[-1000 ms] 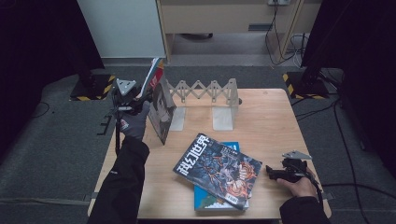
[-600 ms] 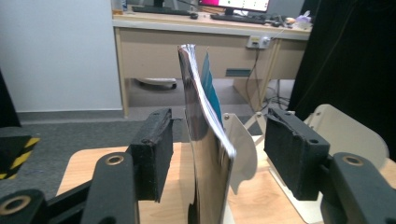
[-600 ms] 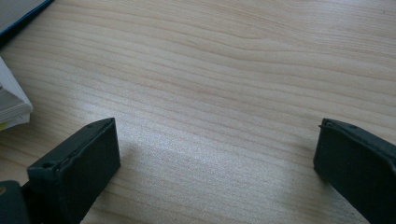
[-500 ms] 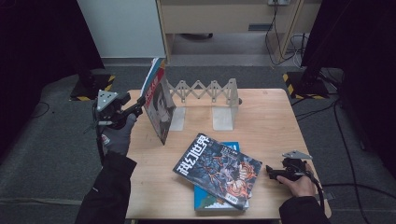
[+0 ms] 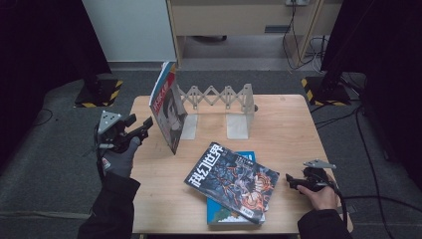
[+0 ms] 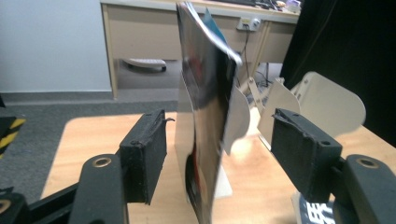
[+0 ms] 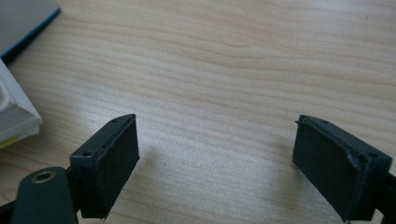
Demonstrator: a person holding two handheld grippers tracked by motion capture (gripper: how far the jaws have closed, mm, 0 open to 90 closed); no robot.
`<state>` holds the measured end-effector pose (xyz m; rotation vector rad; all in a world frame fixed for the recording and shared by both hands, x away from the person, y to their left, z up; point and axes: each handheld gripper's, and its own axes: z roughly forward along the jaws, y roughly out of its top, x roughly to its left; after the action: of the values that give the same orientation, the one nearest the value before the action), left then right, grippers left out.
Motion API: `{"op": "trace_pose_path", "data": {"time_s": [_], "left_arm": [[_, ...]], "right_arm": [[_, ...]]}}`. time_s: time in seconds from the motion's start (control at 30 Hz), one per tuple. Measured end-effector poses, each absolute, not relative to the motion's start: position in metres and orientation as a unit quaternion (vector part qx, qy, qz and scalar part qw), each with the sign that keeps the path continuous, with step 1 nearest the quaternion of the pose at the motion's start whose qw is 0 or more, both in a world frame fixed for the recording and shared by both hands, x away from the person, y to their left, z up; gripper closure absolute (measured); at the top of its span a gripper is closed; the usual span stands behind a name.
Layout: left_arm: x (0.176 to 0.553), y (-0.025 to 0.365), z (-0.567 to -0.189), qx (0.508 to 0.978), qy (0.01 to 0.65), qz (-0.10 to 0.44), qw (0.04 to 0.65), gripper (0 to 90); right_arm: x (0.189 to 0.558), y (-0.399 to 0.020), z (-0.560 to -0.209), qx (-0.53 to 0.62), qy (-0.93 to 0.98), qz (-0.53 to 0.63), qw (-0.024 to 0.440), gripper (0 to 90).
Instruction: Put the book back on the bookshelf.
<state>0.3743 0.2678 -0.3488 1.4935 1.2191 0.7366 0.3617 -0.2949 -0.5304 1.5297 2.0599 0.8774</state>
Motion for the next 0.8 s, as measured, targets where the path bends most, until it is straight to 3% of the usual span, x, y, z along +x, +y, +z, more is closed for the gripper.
{"op": "trace_pose_path", "data": {"time_s": [0.47, 0.8], "left_arm": [[0.36, 0.256, -0.425, 0.669, 0.524, 0.216, 0.481, 32.9], [0.357, 0.242, -0.453, 0.7, 0.509, 0.191, 0.462, 30.4]], "right_arm": [[0.355, -0.284, -0.509, 0.531, 0.73, 0.362, 0.232, 20.1], [0.347, -0.265, -0.494, 0.515, 0.732, 0.387, 0.223, 22.0]]}}
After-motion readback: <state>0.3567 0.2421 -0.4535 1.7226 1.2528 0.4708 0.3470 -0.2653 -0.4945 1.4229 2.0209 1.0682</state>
